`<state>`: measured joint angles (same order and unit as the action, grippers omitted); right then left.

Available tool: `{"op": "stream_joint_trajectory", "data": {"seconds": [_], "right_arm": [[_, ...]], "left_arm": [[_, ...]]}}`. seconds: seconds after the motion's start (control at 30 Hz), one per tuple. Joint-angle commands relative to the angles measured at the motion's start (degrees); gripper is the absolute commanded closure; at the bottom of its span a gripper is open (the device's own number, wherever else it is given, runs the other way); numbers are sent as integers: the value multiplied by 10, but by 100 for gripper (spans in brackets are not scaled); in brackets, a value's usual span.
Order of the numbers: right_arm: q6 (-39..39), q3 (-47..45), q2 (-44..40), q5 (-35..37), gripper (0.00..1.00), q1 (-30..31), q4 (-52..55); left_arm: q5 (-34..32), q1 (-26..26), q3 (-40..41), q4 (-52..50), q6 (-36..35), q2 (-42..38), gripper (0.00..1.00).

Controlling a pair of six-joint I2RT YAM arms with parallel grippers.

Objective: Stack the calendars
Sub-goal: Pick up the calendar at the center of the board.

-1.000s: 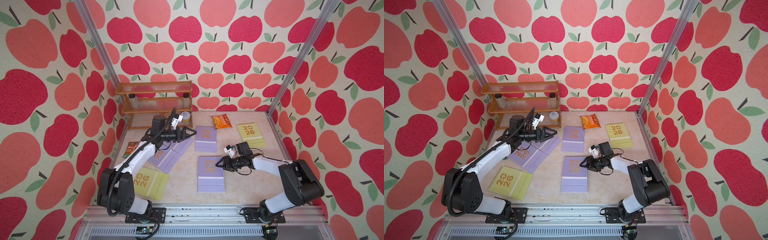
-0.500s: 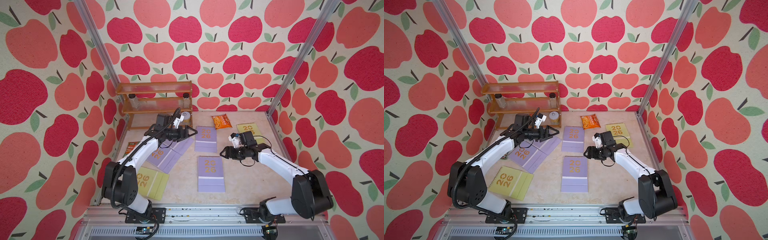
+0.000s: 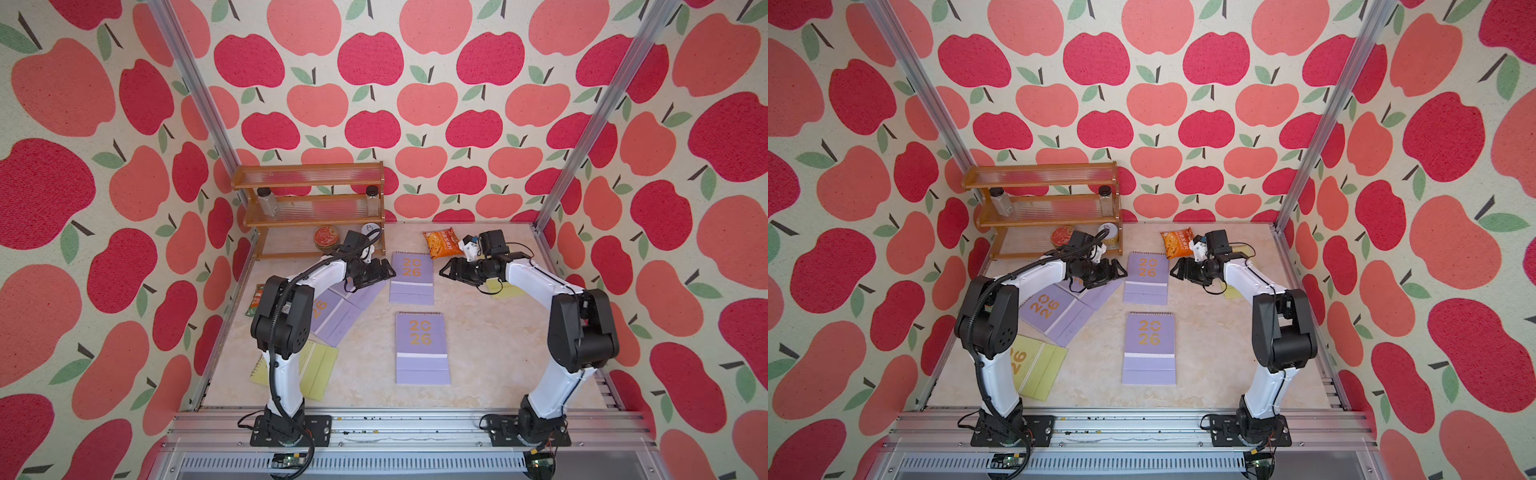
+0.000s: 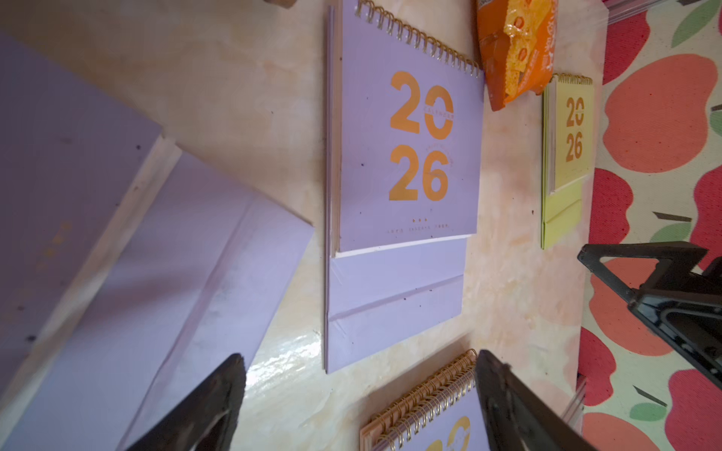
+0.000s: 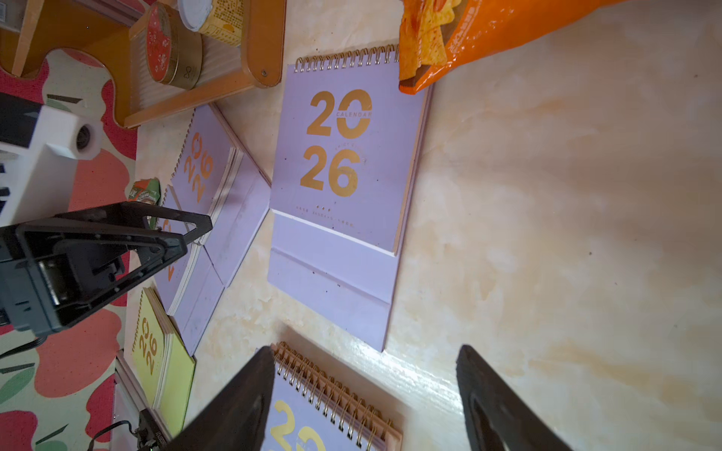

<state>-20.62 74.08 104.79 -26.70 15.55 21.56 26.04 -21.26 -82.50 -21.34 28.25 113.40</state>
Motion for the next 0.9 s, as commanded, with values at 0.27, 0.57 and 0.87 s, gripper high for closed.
{"op": "stream_joint_trajectory", "data": {"seconds": [0.27,0.57,0.87], "right_arm": [[-10,84,120,-51,24,-2,-33],[-25,119,178,-65,23,5,-45],[-23,142,217,-66,23,37,-34]], "left_arm": [[-38,-5,-78,-30,-22,75,10],[-12,-8,-113,-25,-19,127,10],[12,-16,-131,-7,-2,153,10]]}}
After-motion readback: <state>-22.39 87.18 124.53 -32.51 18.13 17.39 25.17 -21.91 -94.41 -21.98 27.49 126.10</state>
